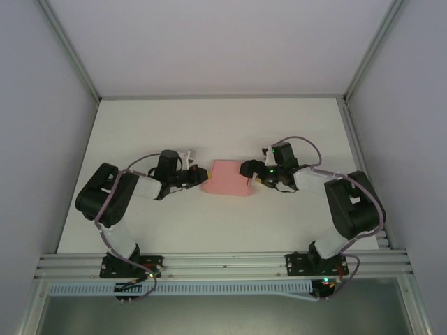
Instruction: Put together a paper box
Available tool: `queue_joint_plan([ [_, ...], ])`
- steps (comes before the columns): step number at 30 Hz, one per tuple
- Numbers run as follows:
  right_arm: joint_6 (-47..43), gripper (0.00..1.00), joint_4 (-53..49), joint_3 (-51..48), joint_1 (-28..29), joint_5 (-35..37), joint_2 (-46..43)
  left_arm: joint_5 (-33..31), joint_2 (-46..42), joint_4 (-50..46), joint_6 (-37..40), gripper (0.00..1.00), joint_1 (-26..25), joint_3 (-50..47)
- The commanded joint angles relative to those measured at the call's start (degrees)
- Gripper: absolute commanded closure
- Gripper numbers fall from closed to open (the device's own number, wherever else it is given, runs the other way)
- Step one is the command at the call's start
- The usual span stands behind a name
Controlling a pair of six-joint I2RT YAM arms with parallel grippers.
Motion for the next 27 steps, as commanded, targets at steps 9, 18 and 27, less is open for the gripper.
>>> queue_joint_plan([
  [9,6.7,0.39,13.1,-0.7,0.0,-9.0,2.1,1.8,1.0,2.1,0.3,0.92,0.6,-0.6],
  [18,5.2,0.57,7.5,0.3,-0.1,-6.9,-2.6,-1.9,-9.8,-5.7,11.9,0.44,0.5,3.9],
  [27,12.9,0.56,-9.3,8.5,-3.9,-9.0,-3.4,-29.5,-25.5,-27.8,51.2,0.00,-12.8,10.8],
])
